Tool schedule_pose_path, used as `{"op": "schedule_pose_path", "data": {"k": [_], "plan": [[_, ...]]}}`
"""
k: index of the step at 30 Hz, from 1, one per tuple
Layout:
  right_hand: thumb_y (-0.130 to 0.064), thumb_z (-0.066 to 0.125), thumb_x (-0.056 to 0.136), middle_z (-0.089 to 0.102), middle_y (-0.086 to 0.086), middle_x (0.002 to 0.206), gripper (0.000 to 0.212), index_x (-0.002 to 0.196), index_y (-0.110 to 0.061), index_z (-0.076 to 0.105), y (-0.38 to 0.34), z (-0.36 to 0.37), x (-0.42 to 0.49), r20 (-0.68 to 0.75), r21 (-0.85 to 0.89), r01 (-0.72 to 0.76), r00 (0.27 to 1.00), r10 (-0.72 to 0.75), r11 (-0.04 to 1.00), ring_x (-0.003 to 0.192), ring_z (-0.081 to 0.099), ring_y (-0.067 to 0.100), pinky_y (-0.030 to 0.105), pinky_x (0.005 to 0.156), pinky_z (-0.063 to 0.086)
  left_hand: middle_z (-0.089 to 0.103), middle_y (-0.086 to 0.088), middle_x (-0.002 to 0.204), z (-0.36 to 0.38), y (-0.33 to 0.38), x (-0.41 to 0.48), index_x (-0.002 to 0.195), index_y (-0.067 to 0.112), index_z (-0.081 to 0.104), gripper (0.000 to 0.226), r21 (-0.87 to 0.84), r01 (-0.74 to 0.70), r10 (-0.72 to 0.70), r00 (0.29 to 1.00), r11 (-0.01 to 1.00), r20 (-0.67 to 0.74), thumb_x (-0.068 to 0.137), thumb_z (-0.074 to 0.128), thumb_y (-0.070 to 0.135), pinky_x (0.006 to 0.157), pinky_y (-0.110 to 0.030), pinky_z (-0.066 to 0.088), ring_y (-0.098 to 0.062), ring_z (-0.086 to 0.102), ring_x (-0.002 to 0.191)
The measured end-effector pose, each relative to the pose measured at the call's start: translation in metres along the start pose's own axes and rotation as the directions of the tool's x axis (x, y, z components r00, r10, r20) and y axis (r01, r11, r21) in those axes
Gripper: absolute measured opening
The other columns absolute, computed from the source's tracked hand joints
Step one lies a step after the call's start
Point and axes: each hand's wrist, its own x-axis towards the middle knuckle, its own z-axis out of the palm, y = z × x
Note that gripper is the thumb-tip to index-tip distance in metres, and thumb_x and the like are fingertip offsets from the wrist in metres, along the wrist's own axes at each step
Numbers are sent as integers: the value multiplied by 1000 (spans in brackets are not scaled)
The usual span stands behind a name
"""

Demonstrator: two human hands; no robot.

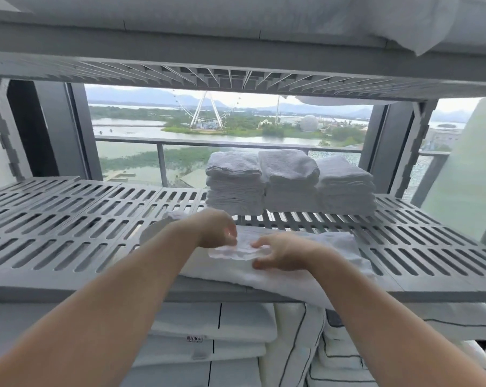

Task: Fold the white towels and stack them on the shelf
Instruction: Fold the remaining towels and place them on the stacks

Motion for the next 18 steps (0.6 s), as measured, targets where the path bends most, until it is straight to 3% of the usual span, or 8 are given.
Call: {"op": "schedule_pose_path", "data": {"k": [2, 5, 8, 10, 12, 14, 16, 18], "plan": [[-61, 61, 87, 53, -8, 145, 60, 141, -37, 52, 6, 2, -4, 23, 90, 7, 1000, -9, 996, 129, 51, 15, 29, 101, 39, 63, 11, 122, 7, 3, 1, 118, 35, 69, 36, 99, 0, -8, 997, 995, 78, 84, 70, 45, 98, -37, 49, -16, 58, 111], [-41, 59, 94, 65, -11, 124, 37, 130, -35, 63, 19, 2, -12, -76, 221, 18, 997, -1, 975, 114, 58, 12, 25, 94, 41, 61, 9, 126, 11, -4, -1, 122, 37, 65, 35, 182, -11, 0, 998, 983, 59, 88, 67, 45, 96, -40, 51, -18, 57, 112], [-17, 52, 93, 66, -4, 125, 38, 127, -31, 65, 38, 1, -17, -235, 55, -30, 971, 42, 998, 119, 58, 18, 29, 100, 44, 63, 7, 113, 14, -10, -7, 112, 37, 68, 21, 308, -2, 11, 1000, 951, -28, 94, 58, 33, 85, -37, 54, -20, 60, 106], [-9, 46, 90, 63, -2, 127, 42, 122, -29, 65, 51, 3, -19, -324, -101, -156, 939, 116, 983, 121, 56, 21, 33, 98, 45, 62, 5, 96, 19, -15, -9, 98, 29, 67, 19, 347, 3, 39, 993, 938, -113, 97, 49, 24, 75, -33, 52, -21, 60, 92], [-12, 46, 89, 68, 2, 112, 29, 104, -23, 68, 62, 4, -24, -487, -173, -291, 856, 175, 941, 106, 62, 26, 33, 81, 46, 66, 2, 94, 19, -25, -12, 91, 26, 63, 16, 214, 2, 38, 982, 977, -186, 98, 48, 24, 74, -32, 49, -22, 59, 87], [-10, 51, 87, 69, 5, 92, 21, 91, -18, 70, 68, 3, -32, -708, -149, -313, 696, 120, 938, 90, 65, 30, 33, 69, 44, 68, 0, 89, 17, -35, -15, 92, 23, 65, 12, -35, -15, 4, 950, 999, -312, 98, 55, 23, 74, -32, 47, -26, 62, 87], [-11, 58, 87, 65, 2, 84, 18, 94, -20, 71, 69, 5, -43, -874, -153, -222, 486, -27, 963, 83, 62, 27, 35, 69, 47, 64, 4, 76, 21, -41, -23, 88, 21, 66, 9, -181, -50, -42, 880, 982, -472, 94, 59, 19, 68, -30, 41, -24, 61, 79], [-15, 57, 87, 62, -2, 85, 16, 98, -20, 68, 68, 16, -52, -899, -239, -85, 395, -187, 967, 85, 58, 22, 35, 72, 47, 63, 8, 80, 33, -43, -35, 86, 21, 66, 9, -157, -84, -10, 854, 984, -520, 90, 59, 15, 68, -30, 41, -20, 57, 76]]}}
